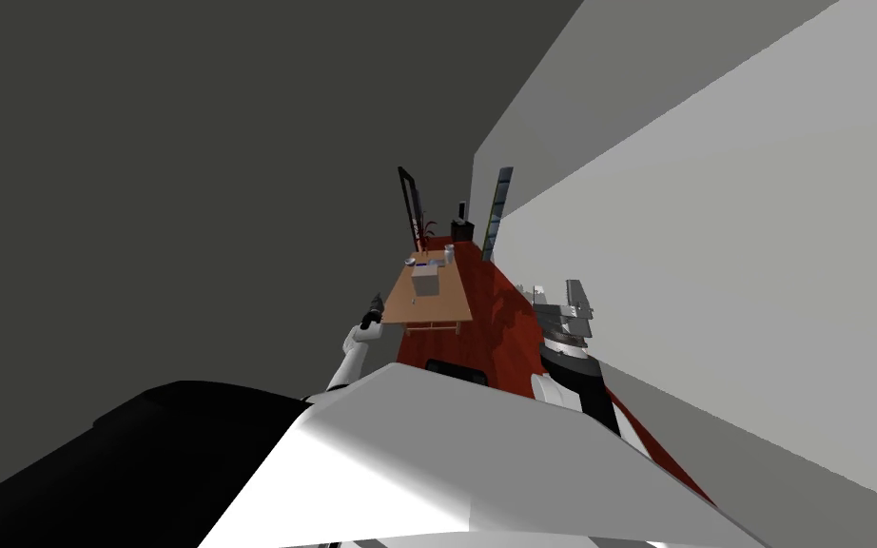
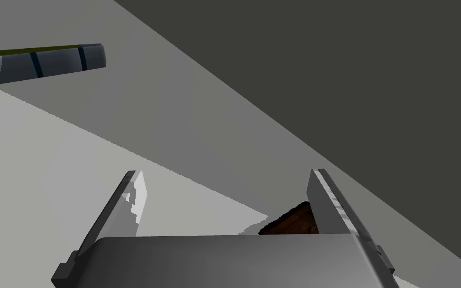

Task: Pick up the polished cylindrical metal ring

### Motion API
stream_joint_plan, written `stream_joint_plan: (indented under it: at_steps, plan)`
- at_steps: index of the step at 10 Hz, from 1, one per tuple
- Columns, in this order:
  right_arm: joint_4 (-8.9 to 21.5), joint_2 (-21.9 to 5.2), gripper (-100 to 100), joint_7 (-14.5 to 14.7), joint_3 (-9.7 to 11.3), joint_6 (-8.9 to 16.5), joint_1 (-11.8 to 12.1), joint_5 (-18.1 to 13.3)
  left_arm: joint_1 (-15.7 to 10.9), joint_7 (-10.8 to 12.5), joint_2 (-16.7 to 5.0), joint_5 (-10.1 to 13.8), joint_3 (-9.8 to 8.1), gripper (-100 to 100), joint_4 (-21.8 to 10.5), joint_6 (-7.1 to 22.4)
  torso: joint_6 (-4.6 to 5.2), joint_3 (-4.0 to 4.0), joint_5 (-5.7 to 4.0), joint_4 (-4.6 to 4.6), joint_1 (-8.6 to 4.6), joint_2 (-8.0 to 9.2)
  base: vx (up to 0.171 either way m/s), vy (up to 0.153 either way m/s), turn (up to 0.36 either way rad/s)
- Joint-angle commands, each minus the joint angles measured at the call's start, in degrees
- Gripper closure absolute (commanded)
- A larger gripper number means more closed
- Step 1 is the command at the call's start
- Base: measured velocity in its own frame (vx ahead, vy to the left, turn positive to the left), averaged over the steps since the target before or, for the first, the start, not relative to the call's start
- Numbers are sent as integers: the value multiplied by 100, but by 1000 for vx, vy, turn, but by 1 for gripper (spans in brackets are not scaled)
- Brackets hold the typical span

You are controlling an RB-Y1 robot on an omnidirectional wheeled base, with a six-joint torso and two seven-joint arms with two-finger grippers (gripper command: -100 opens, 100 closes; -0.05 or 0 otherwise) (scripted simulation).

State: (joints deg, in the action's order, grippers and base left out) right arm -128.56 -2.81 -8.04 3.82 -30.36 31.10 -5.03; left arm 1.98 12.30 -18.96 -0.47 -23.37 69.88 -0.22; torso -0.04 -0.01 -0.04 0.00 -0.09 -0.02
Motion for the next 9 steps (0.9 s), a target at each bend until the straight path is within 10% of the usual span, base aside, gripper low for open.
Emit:
stream_joint_plan:
  at_steps: [1,9]
  plan:
    - [0,0,0,0,0,0,0,0,-234,-51,-26,-48,-125,-100,-286,253,0,0,0,0,0,0,20,-34,-133]
    - [0,0,0,0,0,0,0,0,-859,-190,-239,-134,-407,-100,-1573,1081,-1,-2,1,-1,5,-4,21,-22,-106]
